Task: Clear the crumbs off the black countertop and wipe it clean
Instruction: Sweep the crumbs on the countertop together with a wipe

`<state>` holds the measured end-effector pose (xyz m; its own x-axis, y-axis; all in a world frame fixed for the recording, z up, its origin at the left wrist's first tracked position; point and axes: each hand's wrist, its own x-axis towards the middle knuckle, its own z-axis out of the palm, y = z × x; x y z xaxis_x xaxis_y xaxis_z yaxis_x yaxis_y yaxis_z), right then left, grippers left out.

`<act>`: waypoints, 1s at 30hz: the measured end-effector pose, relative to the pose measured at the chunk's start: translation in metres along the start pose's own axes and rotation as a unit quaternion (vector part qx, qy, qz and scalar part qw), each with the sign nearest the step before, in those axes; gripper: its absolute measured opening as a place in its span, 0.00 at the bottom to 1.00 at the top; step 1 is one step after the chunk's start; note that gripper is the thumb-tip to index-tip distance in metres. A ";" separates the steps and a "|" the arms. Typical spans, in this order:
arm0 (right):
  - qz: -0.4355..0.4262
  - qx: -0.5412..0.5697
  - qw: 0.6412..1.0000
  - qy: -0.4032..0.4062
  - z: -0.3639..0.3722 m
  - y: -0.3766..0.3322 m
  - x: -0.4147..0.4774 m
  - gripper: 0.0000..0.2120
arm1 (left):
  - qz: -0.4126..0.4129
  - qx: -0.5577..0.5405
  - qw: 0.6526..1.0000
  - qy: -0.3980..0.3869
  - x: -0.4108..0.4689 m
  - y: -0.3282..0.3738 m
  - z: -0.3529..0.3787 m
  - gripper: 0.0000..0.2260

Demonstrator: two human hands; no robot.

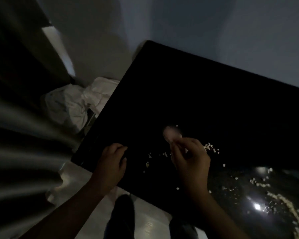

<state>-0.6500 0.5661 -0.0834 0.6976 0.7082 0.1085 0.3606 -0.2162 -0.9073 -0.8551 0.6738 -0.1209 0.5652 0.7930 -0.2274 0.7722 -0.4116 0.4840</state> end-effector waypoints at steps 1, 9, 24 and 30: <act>0.010 -0.002 1.000 0.026 0.009 -0.003 -0.009 0.07 | 0.032 0.008 0.999 -0.014 0.011 -0.006 -0.006 0.16; 0.112 -0.019 0.979 0.170 0.069 -0.026 -0.070 0.10 | 0.216 0.043 0.970 -0.107 0.072 -0.038 -0.030 0.16; 0.074 -0.223 0.964 0.127 0.143 0.004 -0.121 0.11 | 0.290 0.067 0.952 -0.069 0.068 -0.066 -0.023 0.20; 0.166 -0.236 0.931 0.224 0.074 0.029 -0.118 0.09 | 0.279 0.078 0.954 -0.070 0.061 -0.058 -0.020 0.20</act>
<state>-0.7672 0.5259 -0.1522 0.9695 0.2202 0.1080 0.2361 -0.7193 -0.6533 -0.8714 0.7549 -0.1456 0.9263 0.3668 -0.0864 0.3664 -0.8231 0.4340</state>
